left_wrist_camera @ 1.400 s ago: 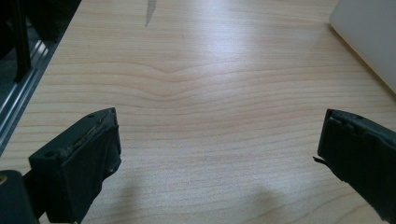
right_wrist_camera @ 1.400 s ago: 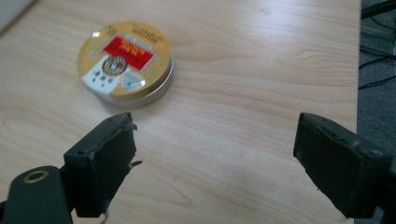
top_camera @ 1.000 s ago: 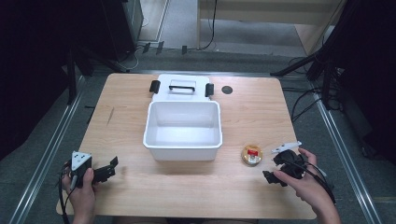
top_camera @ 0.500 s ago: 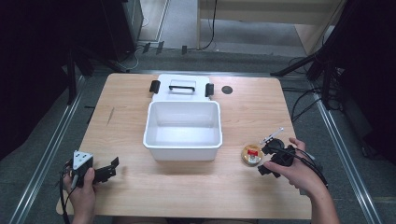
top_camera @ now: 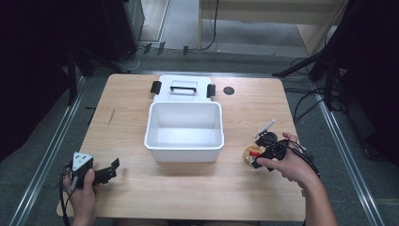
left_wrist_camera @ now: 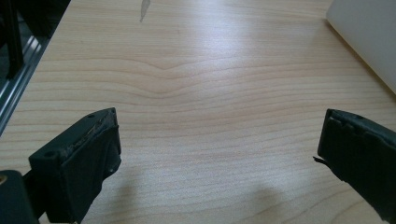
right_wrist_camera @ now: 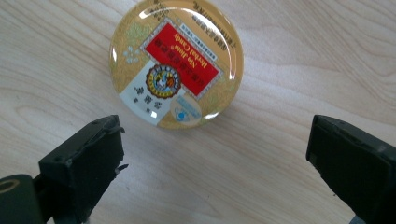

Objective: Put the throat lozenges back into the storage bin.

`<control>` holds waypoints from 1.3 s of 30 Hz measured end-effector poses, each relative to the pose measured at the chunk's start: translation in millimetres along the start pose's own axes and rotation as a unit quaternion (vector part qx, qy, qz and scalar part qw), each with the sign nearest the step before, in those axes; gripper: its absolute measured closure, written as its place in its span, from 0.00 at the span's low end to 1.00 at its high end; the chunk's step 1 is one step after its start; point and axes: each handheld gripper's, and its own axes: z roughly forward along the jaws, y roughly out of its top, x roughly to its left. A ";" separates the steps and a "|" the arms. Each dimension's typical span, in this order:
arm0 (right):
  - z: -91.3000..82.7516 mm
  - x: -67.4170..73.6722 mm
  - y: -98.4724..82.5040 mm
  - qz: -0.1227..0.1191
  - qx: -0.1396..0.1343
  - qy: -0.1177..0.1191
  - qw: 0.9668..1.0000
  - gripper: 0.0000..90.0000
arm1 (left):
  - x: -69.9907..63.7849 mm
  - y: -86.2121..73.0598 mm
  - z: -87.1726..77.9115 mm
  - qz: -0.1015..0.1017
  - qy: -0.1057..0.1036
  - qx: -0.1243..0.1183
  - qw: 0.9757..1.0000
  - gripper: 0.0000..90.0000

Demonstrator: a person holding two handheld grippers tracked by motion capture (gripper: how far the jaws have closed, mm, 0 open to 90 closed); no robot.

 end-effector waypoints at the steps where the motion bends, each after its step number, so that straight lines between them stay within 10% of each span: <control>1: 0.9 0.7 3.9 0.002 0.003 0.002 1.000 0.05 | -0.1 0.0 0.2 0.000 0.000 0.000 1.000 0.00; 23: 26.5 13.9 34.0 0.013 0.030 0.012 0.999 0.04 | 0.6 0.1 0.4 -0.002 0.000 0.001 1.000 0.00; 39: 27.5 8.3 34.3 0.042 0.020 0.033 0.998 0.23 | 0.7 0.2 0.4 -0.003 -0.001 0.002 1.000 0.00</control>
